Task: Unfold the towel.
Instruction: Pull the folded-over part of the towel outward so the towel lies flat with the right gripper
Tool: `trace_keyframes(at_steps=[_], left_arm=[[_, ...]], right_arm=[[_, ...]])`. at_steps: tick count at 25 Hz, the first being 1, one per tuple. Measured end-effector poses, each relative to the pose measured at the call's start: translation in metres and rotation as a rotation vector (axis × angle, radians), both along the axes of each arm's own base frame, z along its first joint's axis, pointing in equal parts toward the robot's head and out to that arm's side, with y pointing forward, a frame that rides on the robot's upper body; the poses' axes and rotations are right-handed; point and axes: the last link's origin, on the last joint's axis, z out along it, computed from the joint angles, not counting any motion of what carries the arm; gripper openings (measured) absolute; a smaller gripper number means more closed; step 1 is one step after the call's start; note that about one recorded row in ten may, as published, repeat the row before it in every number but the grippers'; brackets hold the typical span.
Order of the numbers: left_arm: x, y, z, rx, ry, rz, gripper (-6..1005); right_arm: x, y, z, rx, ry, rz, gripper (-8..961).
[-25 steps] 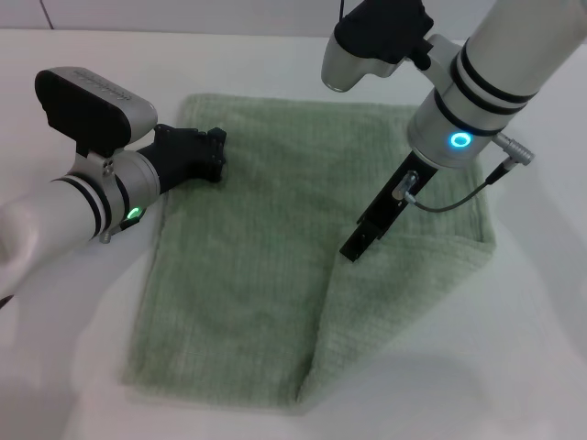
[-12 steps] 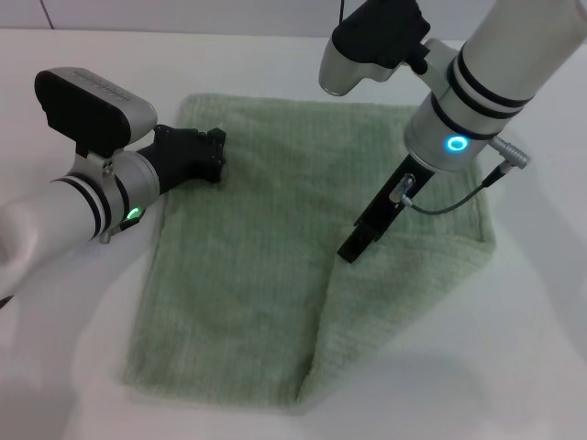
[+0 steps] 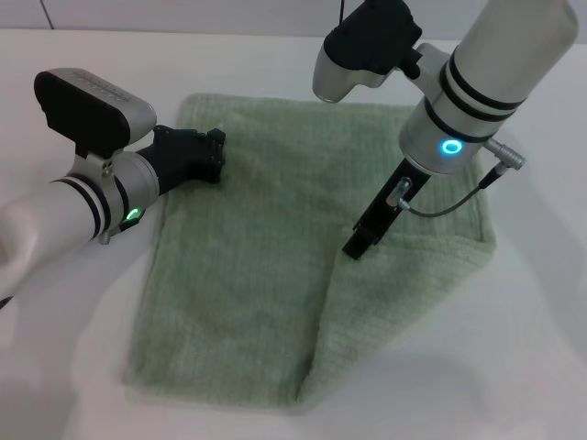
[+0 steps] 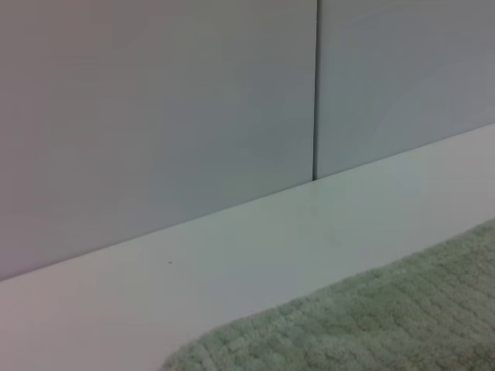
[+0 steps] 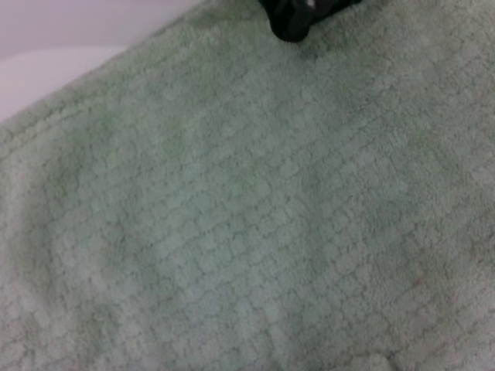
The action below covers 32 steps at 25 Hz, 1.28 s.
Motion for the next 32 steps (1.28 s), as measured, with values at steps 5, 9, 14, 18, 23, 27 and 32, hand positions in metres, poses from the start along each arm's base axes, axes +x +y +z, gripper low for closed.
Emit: trace_keyframes(at_steps=[5,9,14,18,23,27,32], left_arm=[[0.0002,0.0,0.0,0.0,-0.001,-0.001,-1],[0.0003,0.0,0.0,0.0,-0.001,-0.001,-2],[0.0006,0.0002,0.0,0.0,-0.001,-0.002,-2],[0.0007,0.0003,0.0,0.0,-0.002,-0.003,-2],[0.0008,0.0003,0.0,0.0,-0.002,-0.003,-2],[0.0004,0.0006,0.0007,0.001,0.0,-0.003,-2],[0.0004,0.0006,0.0007,0.001,0.0,-0.003,-2]], right_arm=[[0.0,0.0,-0.0001,0.0,0.0,0.0,424],[0.0001,0.0,-0.0001,0.0,0.0,0.0,410],[0.0,0.0003,-0.0001,0.001,0.001,0.001,337],[-0.0006,0.0006,-0.0002,-0.002,0.001,0.011,163],[-0.0009,0.0013,-0.0004,0.0,0.002,0.018,111],[-0.0027,0.0009,-0.0002,-0.011,-0.003,0.029,73],[-0.0057,-0.0005,0.0017,-0.03,-0.023,0.053,46]])
